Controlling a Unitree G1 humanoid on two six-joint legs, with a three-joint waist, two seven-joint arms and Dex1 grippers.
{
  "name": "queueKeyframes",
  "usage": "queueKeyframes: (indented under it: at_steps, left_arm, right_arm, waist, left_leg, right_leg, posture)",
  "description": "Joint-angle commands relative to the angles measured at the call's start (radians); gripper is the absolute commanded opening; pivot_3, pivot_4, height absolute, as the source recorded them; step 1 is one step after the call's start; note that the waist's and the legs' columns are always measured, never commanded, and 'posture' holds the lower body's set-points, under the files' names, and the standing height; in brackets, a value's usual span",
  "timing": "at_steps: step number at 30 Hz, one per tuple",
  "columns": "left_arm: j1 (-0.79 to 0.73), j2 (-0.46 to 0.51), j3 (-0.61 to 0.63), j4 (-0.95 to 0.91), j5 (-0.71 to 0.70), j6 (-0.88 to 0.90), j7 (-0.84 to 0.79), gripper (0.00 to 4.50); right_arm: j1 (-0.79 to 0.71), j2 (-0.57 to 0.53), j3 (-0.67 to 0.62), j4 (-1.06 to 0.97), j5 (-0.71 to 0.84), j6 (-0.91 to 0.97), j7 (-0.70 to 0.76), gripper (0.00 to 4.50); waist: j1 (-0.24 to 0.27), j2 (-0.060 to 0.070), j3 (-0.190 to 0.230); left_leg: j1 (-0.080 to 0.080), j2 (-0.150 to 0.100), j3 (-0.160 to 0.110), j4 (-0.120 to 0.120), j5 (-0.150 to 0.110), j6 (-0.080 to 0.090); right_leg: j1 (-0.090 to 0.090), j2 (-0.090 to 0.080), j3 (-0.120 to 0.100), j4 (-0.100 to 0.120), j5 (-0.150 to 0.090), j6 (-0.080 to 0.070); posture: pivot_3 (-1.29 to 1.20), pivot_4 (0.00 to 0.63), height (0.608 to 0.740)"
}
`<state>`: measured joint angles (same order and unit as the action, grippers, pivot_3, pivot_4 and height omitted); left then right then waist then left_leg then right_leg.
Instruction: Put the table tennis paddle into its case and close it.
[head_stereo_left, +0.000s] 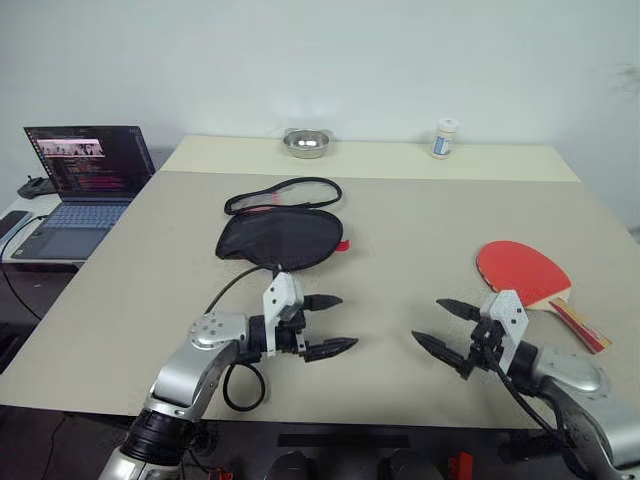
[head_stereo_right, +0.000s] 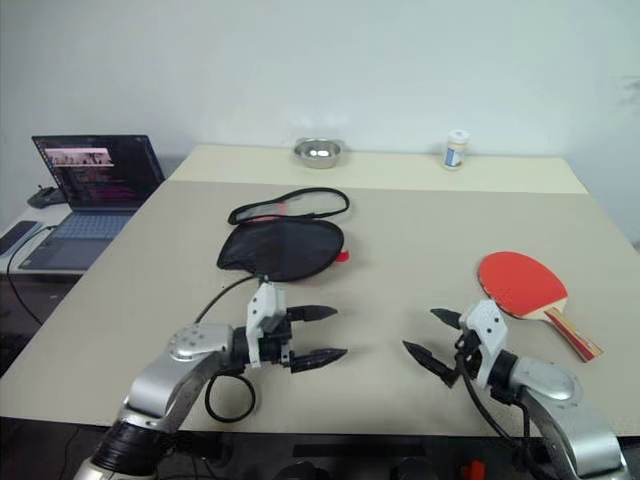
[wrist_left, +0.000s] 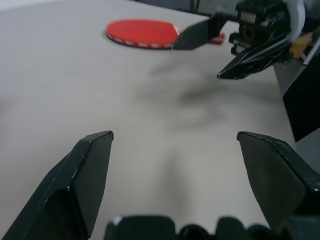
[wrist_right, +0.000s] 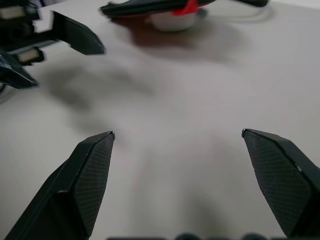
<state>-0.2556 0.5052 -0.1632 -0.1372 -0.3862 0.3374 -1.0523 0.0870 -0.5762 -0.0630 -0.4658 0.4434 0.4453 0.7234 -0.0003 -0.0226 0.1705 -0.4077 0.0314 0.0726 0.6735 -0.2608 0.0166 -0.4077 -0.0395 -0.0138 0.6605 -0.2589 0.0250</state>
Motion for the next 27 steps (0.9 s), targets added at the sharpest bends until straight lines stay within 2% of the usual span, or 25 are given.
queueKeyframes:
  at_steps: [1, 6, 10, 16, 22, 27]
  left_arm:
    - [-0.023, -0.013, -0.013, 0.009, 0.019, -0.046, -0.004, 4.33]
    - [-0.018, -0.016, -0.006, -0.011, 0.035, -0.069, 0.012, 4.33]
    - [-0.013, 0.017, 0.033, -0.059, 0.008, -0.081, -0.007, 4.33]
    - [-0.010, 0.100, 0.142, -0.141, -0.112, 0.039, -0.017, 4.33]
    - [-0.092, 0.174, 0.193, 0.004, -0.066, -0.032, -0.056, 4.33]
    - [-0.191, 0.173, 0.191, 0.173, 0.012, -0.135, -0.033, 4.33]
  right_arm:
    - [0.008, -0.018, -0.036, -0.044, 0.020, 0.011, -0.003, 4.50]
    - [-0.023, -0.011, -0.053, -0.063, 0.067, 0.062, -0.036, 4.50]
    - [-0.061, -0.035, -0.090, -0.078, 0.105, 0.097, -0.035, 4.50]
    - [-0.100, -0.097, -0.117, -0.144, 0.219, 0.183, 0.005, 4.50]
    - [-0.161, -0.117, -0.140, -0.161, 0.278, 0.226, -0.013, 4.50]
    - [-0.169, -0.131, -0.143, -0.218, 0.358, 0.274, -0.014, 4.50]
  waist:
    - [0.000, -0.001, 0.000]
    - [0.000, -0.001, 0.000]
    - [0.000, -0.001, 0.001]
    - [-0.001, -0.002, 0.001]
    - [0.001, -0.004, 0.003]
    - [0.003, -0.005, 0.003]
  left_leg:
    - [0.000, 0.000, 0.000, 0.000, 0.000, 0.000]
    - [0.000, 0.000, 0.000, 0.002, 0.000, 0.000]
    - [0.000, 0.000, 0.000, 0.001, 0.000, 0.000]
    - [0.000, 0.001, -0.001, 0.000, 0.000, 0.000]
    - [0.000, 0.000, -0.001, 0.001, 0.000, 0.000]
    - [-0.001, 0.000, -0.001, 0.000, 0.000, 0.000]
  right_leg:
    - [0.000, 0.000, 0.000, 0.000, 0.000, 0.000]
    - [0.000, 0.000, 0.000, 0.001, 0.000, 0.000]
    - [0.000, 0.000, 0.000, 0.000, 0.000, 0.000]
    - [0.000, 0.000, -0.001, 0.000, 0.000, 0.000]
    - [0.000, 0.000, -0.001, 0.000, 0.000, 0.000]
    - [0.000, 0.000, -0.001, -0.002, 0.000, 0.000]
  posture:
    - [0.00, 0.150, 0.740]
    - [0.00, 0.150, 0.740]
    - [0.00, 0.150, 0.740]
    - [0.00, 0.150, 0.740]
    - [0.00, 0.150, 0.740]
    - [0.00, 0.150, 0.740]
